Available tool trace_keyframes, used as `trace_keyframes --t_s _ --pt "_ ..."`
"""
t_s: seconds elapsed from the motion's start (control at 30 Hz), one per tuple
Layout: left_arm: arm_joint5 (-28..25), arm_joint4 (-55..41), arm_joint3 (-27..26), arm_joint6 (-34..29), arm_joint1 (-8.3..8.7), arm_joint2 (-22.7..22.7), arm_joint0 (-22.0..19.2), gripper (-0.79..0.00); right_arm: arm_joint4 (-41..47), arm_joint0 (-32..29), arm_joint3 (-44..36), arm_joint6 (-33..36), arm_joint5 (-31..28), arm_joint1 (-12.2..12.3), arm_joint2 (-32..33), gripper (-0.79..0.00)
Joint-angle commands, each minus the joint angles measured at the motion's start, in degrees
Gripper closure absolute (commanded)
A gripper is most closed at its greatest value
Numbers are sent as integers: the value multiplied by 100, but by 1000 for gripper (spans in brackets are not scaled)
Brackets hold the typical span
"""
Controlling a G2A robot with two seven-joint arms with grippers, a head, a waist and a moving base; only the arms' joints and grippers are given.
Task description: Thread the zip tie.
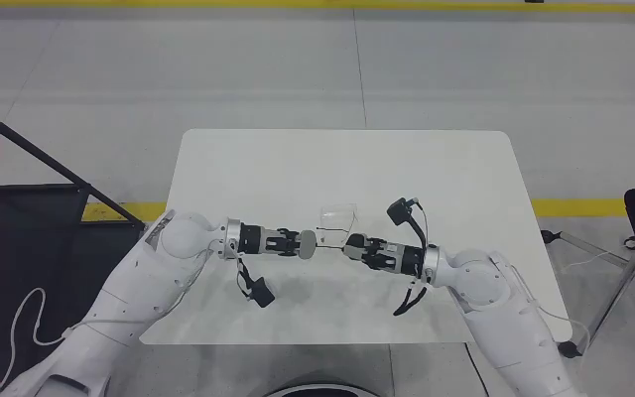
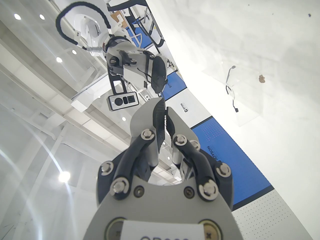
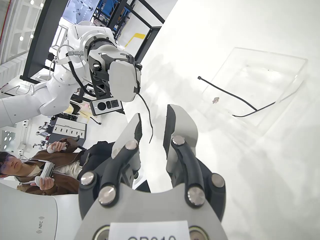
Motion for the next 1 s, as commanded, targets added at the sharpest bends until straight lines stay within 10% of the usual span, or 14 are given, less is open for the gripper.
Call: trace_keyframes --t_s 0.0,0.43,0.47,0.53,0.97 --pt "-4 7 -2 6 1 4 -3 0 4 -1 -4 -5 3 6 -4 -160" --pt "31 -18 1 7 7 14 -1 0 31 17 -1 -37 -5 36 -46 0" --pt "26 -33 3 12 8 14 1 -175 33 19 0 -39 -4 38 -50 0" --pt "8 -125 9 -25 7 -2 11 -785 38 22 2 -63 -8 42 -52 0" --pt "625 -1439 29 -666 -41 -281 285 -785 356 -719 -393 -1118 -360 130 519 0"
